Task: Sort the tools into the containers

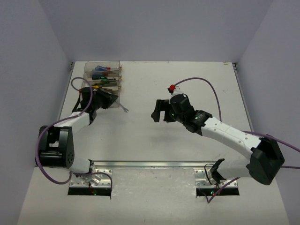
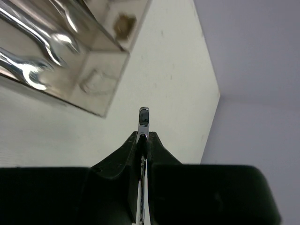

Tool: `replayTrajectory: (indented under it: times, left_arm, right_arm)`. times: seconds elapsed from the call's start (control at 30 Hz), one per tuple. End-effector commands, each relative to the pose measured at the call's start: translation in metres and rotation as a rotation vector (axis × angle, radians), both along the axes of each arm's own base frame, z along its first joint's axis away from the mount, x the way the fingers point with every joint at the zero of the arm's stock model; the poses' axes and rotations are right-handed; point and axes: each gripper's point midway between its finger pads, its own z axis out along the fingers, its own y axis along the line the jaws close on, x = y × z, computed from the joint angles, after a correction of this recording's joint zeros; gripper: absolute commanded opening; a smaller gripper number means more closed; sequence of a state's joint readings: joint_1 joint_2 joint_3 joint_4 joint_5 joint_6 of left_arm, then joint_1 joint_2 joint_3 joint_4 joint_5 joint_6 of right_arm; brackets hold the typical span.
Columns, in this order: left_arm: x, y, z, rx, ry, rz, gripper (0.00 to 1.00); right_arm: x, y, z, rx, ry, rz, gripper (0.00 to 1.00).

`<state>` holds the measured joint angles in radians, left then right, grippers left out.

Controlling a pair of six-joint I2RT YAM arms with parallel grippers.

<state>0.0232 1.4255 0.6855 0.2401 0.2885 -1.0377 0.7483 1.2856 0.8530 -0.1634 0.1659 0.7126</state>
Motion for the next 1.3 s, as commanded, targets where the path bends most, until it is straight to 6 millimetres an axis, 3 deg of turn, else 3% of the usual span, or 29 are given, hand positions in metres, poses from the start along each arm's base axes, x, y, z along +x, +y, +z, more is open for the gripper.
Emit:
replayTrajectory:
  times: [0.0, 0.03, 0.07, 0.17, 0.3, 0.47, 0.53, 0.73, 0.9, 0.93, 1.03, 1.13, 1.27]
  left_arm:
    - [0.012, 0.088, 0.022, 0.025, 0.013, 0.329, 0.00]
    - [0.011, 0.091, 0.020, 0.010, 0.028, 0.349, 0.00]
    - [0.011, 0.111, 0.016, 0.027, 0.049, 0.432, 0.00]
    - [0.019, 0.144, 0.021, 0.007, 0.057, 0.634, 0.00]
    - [0.026, 0.161, 0.022, -0.012, 0.047, 0.743, 0.00]
    - [0.049, 0.169, 0.010, -0.037, 0.083, 0.784, 0.00]
    - [0.054, 0.167, -0.008, -0.024, 0.133, 0.783, 0.00]
    - [0.059, 0.156, -0.018, 0.007, 0.158, 0.800, 0.01]
    - [0.046, 0.152, -0.028, 0.011, 0.210, 0.812, 0.18]
    - [0.044, 0.151, -0.030, 0.003, 0.214, 0.816, 0.32]
    - [0.042, 0.150, -0.028, -0.003, 0.217, 0.811, 0.54]
    - [0.039, 0.148, -0.023, -0.010, 0.217, 0.806, 0.70]
    - [0.037, 0.145, 0.004, -0.022, 0.161, 0.790, 0.91]
  right_arm:
    - [0.004, -0.034, 0.000, -0.054, -0.044, -0.072, 0.99]
    - [0.004, -0.039, -0.005, -0.063, -0.038, -0.078, 0.99]
    - [0.002, -0.043, -0.003, -0.060, -0.043, -0.084, 0.99]
    - [0.001, -0.060, -0.005, -0.057, -0.047, -0.121, 0.99]
    - [-0.002, -0.072, -0.008, -0.047, -0.044, -0.151, 0.99]
    - [-0.006, -0.075, -0.010, -0.047, -0.050, -0.139, 0.99]
    - [-0.008, -0.074, -0.012, -0.048, -0.043, -0.130, 0.99]
    - [-0.013, -0.073, -0.015, -0.035, -0.030, -0.114, 0.99]
    - [-0.016, -0.076, -0.016, -0.036, -0.035, -0.113, 0.99]
    - [-0.016, -0.076, -0.016, -0.038, -0.037, -0.114, 0.99]
    - [-0.016, -0.074, -0.016, -0.036, -0.033, -0.105, 0.99]
    - [-0.015, -0.072, -0.016, -0.035, -0.031, -0.101, 0.99]
    - [-0.012, -0.074, -0.016, -0.055, -0.034, -0.104, 0.99]
